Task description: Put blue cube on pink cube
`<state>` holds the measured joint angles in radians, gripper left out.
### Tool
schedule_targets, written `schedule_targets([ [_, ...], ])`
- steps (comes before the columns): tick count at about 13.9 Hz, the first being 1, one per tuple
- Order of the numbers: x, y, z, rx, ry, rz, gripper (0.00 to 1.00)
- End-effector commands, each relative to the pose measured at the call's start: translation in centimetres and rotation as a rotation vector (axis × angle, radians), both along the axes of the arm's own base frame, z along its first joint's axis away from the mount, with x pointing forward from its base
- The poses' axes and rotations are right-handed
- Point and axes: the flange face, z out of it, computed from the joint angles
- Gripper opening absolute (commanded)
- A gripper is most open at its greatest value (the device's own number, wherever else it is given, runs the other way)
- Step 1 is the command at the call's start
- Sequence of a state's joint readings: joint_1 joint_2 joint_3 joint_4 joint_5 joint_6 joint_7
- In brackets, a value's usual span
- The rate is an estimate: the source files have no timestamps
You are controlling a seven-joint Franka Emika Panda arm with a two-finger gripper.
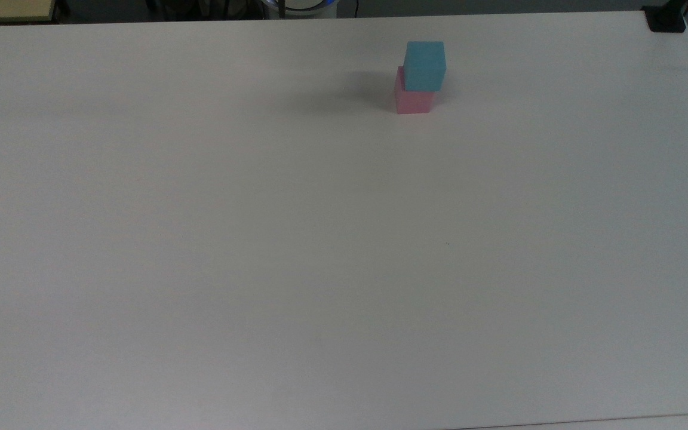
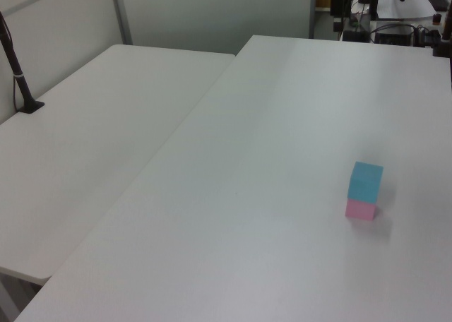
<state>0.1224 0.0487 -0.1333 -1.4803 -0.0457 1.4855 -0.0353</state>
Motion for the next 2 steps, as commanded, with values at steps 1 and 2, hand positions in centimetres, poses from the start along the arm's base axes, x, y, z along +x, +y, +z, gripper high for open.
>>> schedule_targets([
  [1,-0.44,-0.71,0.70,-0.007,-0.018,-0.021,1.00],
  [2,-0.48,-0.80,0.75,-0.007,-0.016,-0.023,1.00],
])
